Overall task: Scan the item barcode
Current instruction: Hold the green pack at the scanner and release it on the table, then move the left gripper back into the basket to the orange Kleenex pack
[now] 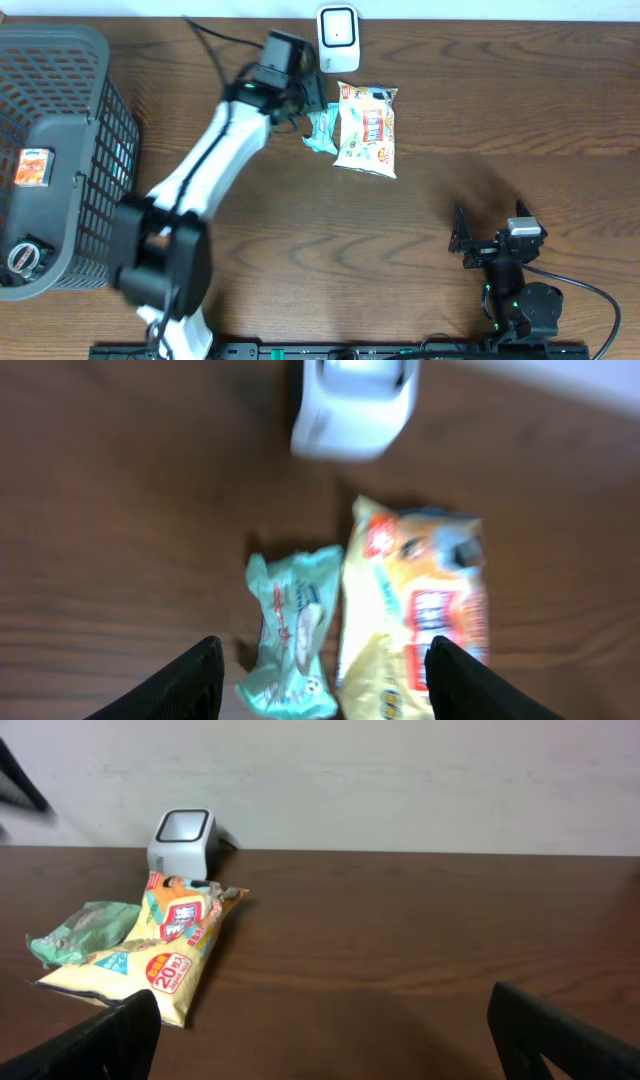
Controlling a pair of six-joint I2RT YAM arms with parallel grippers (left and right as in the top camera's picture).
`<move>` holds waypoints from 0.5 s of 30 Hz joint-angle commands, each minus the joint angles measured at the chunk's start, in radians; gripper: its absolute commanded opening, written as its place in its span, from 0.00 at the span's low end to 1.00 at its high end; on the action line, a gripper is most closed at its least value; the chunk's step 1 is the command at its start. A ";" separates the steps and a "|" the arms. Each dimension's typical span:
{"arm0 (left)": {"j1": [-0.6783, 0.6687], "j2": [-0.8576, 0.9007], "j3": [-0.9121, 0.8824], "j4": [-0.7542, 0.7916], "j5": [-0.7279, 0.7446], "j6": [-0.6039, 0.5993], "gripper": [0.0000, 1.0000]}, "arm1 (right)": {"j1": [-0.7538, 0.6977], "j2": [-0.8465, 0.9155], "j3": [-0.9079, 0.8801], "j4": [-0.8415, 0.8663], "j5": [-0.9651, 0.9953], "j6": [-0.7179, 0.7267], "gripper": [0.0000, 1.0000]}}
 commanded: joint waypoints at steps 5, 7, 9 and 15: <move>0.143 -0.332 0.015 -0.074 -0.019 0.098 0.64 | 0.008 -0.005 -0.001 -0.004 0.001 -0.008 0.99; 0.200 -0.396 0.015 -0.101 -0.021 0.115 0.64 | 0.008 -0.005 -0.001 -0.004 0.001 -0.008 0.99; 0.269 -0.456 0.015 -0.139 -0.055 0.114 0.64 | 0.008 -0.005 -0.001 -0.004 0.001 -0.008 0.99; 0.471 -0.562 0.015 -0.247 -0.172 0.114 0.64 | 0.008 -0.005 -0.001 -0.004 0.001 -0.008 0.99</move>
